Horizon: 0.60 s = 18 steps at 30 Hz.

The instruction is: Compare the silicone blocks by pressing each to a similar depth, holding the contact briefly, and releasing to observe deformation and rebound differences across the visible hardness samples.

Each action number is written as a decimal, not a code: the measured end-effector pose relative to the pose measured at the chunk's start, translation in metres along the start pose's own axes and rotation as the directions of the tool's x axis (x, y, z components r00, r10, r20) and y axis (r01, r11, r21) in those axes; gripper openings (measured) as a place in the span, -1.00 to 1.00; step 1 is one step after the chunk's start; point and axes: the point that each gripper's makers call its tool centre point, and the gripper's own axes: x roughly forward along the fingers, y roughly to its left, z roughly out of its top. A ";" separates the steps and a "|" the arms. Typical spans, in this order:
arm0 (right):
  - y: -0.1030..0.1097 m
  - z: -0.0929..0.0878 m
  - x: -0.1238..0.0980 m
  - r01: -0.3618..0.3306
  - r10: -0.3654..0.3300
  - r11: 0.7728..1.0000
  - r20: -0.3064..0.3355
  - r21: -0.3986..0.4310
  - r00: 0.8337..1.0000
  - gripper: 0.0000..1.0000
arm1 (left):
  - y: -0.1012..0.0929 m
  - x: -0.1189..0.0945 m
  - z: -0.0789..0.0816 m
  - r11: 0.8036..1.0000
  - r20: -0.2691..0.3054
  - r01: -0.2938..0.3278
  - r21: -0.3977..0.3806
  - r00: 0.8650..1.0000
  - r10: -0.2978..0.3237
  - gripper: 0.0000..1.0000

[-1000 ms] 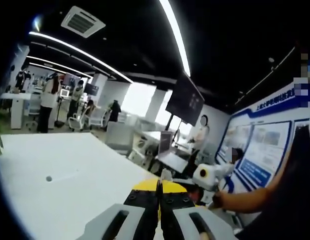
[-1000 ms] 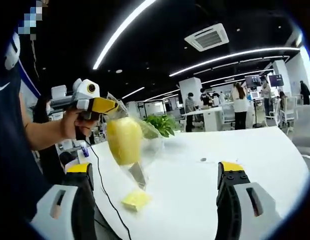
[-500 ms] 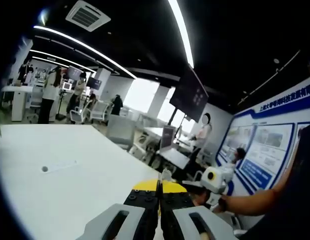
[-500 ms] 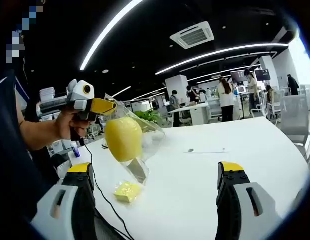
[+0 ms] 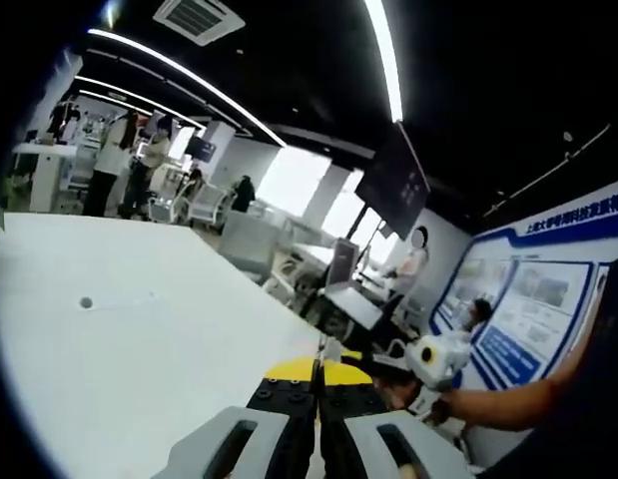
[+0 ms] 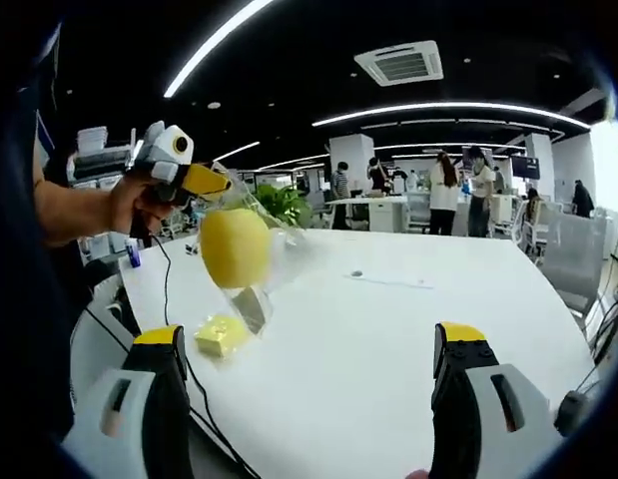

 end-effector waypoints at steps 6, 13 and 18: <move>-0.009 -0.017 -0.005 0.035 -0.034 0.999 -0.030 0.026 0.999 0.93 | 0.011 0.002 -0.014 1.000 -0.010 -0.014 -0.028 1.000 0.014 -1.00; -0.016 -0.024 -0.009 0.060 -0.058 0.997 -0.041 0.058 0.997 0.93 | 0.019 0.003 -0.024 0.999 -0.012 -0.031 -0.044 0.999 0.031 -1.00; -0.017 -0.029 -0.009 0.059 -0.055 0.996 -0.056 0.063 0.997 0.93 | 0.030 0.008 -0.038 0.996 -0.026 -0.047 -0.080 0.999 0.045 -1.00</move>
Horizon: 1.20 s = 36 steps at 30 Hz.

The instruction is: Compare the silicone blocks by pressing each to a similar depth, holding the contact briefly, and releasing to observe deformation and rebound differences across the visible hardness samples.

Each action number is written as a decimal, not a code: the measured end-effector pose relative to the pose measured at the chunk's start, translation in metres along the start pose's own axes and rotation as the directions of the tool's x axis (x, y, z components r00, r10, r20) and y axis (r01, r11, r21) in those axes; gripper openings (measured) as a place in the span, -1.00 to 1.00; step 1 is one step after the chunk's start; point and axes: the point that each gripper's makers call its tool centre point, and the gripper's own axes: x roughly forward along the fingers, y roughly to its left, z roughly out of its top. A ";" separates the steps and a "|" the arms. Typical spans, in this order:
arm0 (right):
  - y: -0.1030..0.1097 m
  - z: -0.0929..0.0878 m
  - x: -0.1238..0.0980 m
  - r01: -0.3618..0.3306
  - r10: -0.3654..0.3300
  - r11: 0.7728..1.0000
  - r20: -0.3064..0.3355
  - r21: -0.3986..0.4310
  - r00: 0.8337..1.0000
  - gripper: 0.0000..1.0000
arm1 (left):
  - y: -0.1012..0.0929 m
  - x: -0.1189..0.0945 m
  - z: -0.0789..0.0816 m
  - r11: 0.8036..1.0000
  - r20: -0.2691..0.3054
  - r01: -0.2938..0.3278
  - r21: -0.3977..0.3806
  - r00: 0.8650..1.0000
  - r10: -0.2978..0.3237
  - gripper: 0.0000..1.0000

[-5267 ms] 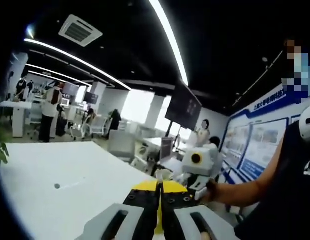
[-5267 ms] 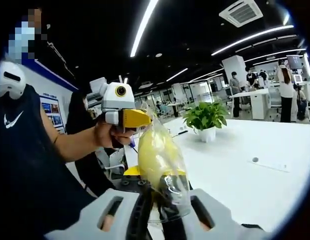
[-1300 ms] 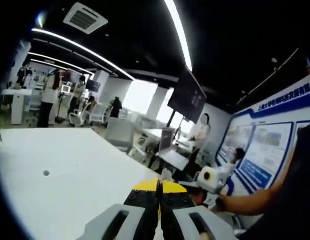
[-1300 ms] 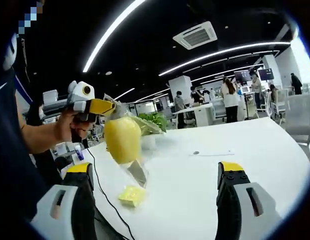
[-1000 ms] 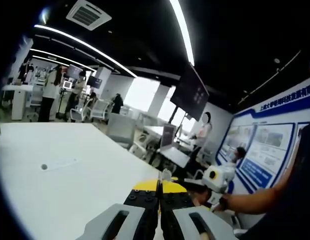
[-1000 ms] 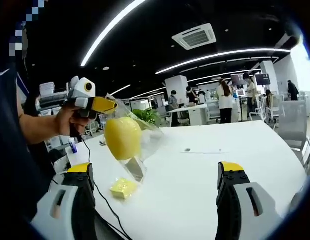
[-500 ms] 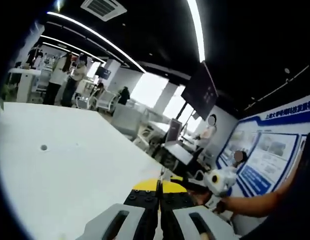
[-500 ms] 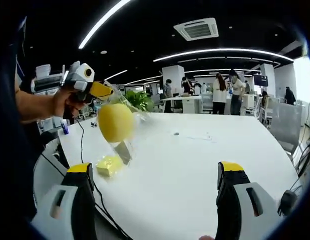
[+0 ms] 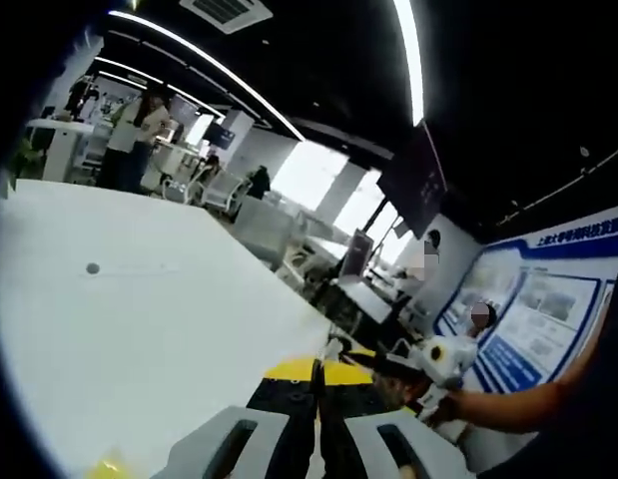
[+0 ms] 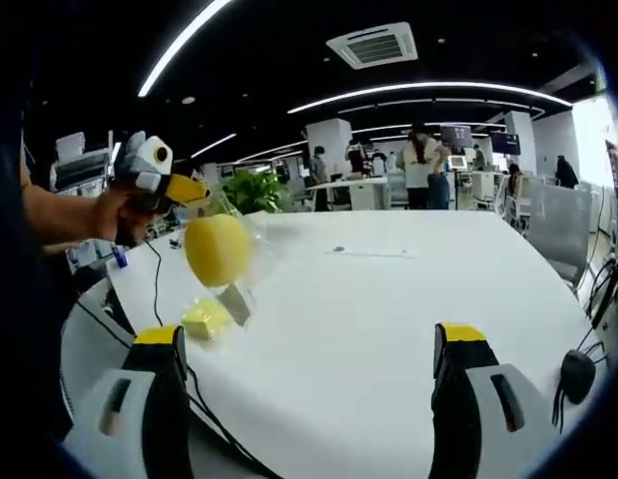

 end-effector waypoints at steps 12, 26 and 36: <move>0.004 -0.003 0.002 0.000 0.000 1.000 -0.006 0.024 1.000 0.93 | 0.033 0.019 -0.050 0.997 -0.088 -0.059 -0.041 0.995 0.055 -1.00; 0.005 -0.016 -0.002 0.016 -0.013 0.998 -0.045 0.059 0.999 0.93 | 0.072 0.026 -0.079 0.965 -0.092 -0.078 -0.252 0.994 0.056 -1.00; 0.008 -0.020 0.005 0.024 -0.020 0.996 -0.049 0.088 0.999 0.93 | 0.133 0.024 -0.085 0.967 -0.121 -0.234 -0.100 0.968 0.222 -1.00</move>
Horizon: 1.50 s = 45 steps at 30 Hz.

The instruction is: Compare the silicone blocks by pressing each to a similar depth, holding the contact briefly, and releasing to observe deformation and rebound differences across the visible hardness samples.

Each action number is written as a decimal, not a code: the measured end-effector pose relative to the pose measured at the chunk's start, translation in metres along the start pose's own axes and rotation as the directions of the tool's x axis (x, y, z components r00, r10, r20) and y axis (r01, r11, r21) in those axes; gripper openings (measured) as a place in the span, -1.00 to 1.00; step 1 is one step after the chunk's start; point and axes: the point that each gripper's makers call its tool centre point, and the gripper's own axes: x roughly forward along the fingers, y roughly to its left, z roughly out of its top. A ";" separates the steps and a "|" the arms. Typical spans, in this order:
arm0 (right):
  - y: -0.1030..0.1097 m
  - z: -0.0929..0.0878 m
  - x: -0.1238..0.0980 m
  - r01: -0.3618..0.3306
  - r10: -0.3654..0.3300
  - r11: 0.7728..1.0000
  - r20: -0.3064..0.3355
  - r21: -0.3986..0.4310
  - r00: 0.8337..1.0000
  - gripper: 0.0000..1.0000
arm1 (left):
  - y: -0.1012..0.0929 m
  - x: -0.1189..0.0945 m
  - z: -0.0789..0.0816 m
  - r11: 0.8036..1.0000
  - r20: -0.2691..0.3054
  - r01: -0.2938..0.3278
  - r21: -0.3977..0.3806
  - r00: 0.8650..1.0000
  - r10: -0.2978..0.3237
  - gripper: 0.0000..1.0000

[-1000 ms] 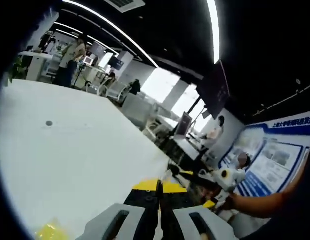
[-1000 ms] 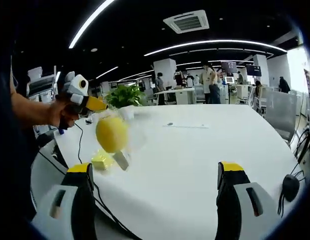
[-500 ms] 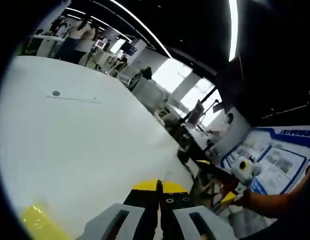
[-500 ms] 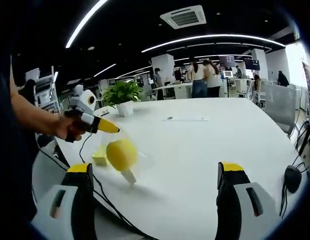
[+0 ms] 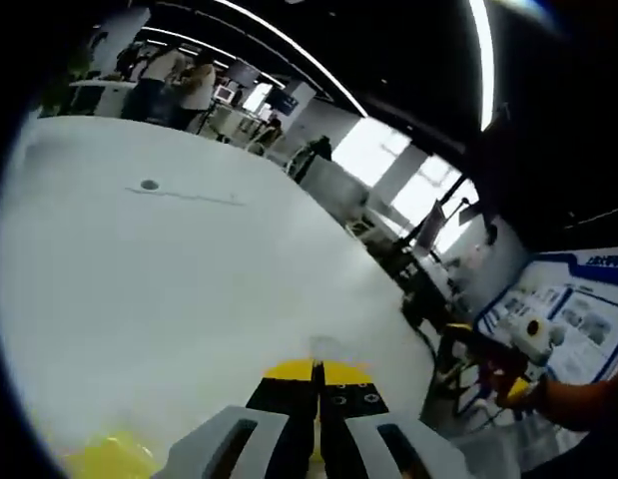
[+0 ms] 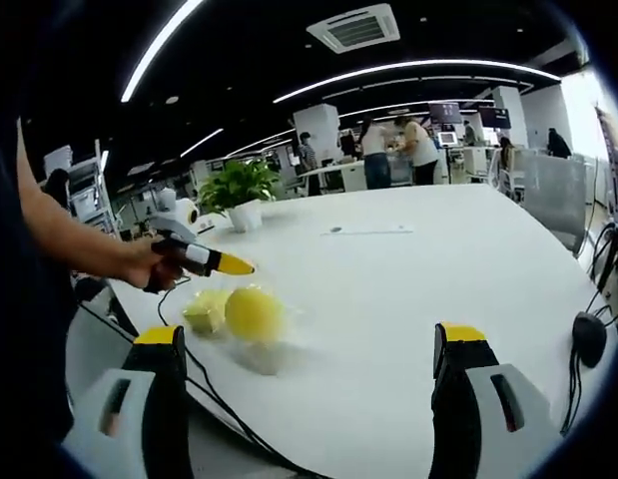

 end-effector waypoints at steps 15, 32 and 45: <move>-0.006 -0.005 0.001 0.012 -0.011 1.000 -0.002 0.017 1.000 0.93 | 0.046 0.016 -0.017 0.990 -0.033 -0.137 -0.019 0.990 0.136 -1.00; -0.002 -0.013 -0.004 0.000 0.000 0.999 -0.008 0.044 1.000 0.93 | 0.073 0.032 -0.031 0.953 -0.054 -0.278 -0.119 0.960 0.274 -1.00; 0.002 -0.024 -0.004 -0.001 0.003 0.997 -0.026 0.081 1.000 0.93 | 0.064 0.041 -0.043 0.930 -0.108 -0.216 0.296 0.960 0.258 -1.00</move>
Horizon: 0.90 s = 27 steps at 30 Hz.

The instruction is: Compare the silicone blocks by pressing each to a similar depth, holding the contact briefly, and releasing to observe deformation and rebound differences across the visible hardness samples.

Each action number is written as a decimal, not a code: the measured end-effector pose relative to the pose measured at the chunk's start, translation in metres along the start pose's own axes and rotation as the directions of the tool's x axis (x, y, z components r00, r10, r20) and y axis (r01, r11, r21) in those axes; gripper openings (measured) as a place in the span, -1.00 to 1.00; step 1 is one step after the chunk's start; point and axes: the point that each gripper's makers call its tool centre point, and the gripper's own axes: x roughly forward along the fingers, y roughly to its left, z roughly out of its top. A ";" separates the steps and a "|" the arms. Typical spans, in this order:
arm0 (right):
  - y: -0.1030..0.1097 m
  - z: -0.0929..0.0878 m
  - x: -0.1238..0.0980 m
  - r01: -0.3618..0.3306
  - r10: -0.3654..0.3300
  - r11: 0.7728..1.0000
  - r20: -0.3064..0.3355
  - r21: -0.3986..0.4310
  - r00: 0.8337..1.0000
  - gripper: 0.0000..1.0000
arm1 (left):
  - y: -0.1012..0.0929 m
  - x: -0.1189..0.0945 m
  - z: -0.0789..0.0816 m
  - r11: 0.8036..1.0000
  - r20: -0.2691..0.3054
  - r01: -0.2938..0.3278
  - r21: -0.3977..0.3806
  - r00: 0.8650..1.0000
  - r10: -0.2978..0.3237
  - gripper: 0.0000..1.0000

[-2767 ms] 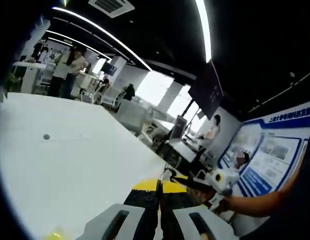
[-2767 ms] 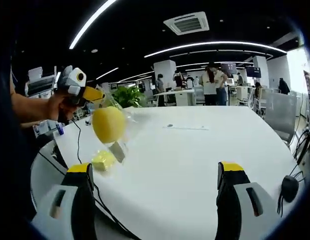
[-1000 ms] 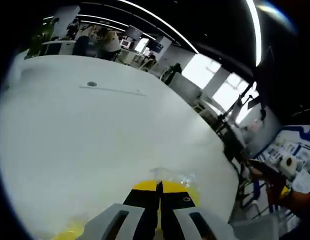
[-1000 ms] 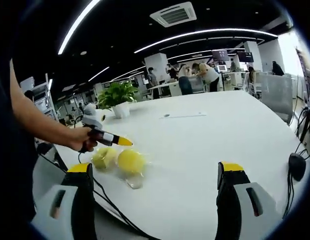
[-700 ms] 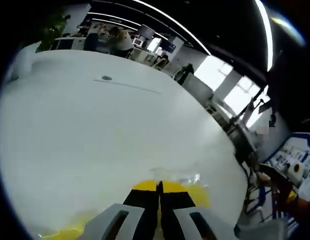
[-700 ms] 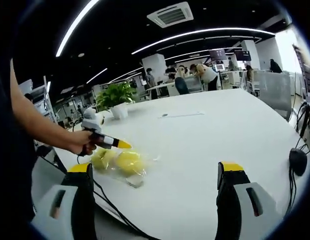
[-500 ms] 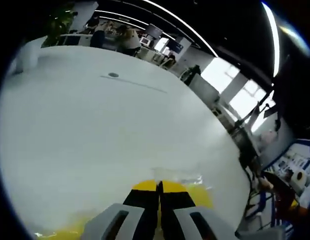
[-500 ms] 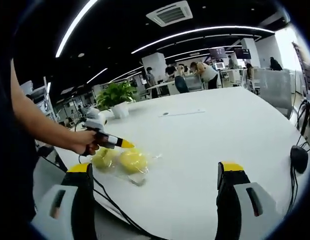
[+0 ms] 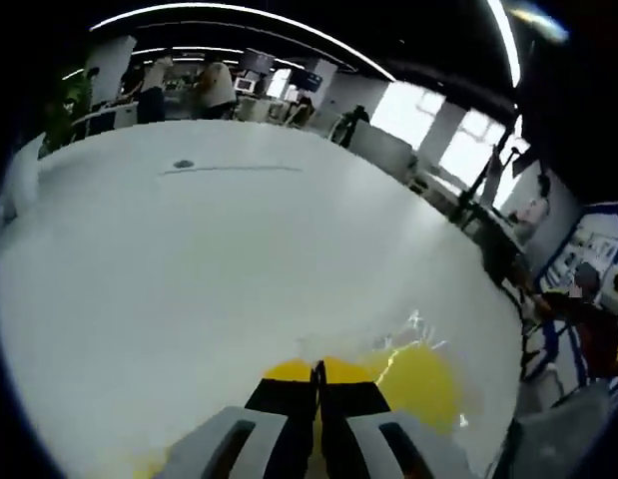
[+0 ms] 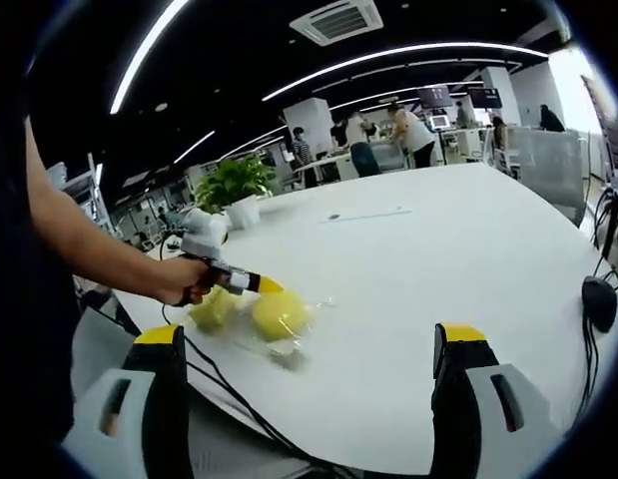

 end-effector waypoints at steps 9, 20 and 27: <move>0.001 0.002 0.003 -0.008 0.008 1.000 -0.009 -0.004 1.000 0.93 | 0.000 0.003 -0.001 0.999 -0.037 0.012 0.046 0.999 -0.011 -1.00; 0.000 0.005 0.003 -0.004 0.004 1.000 -0.011 -0.012 1.000 0.93 | 0.004 0.006 -0.003 0.999 -0.046 0.012 0.052 0.999 -0.010 -0.97; 0.002 0.007 0.004 -0.008 0.008 1.000 -0.004 -0.011 1.000 0.93 | 0.022 -0.002 0.009 1.000 0.003 -0.018 -0.020 1.000 0.018 -0.46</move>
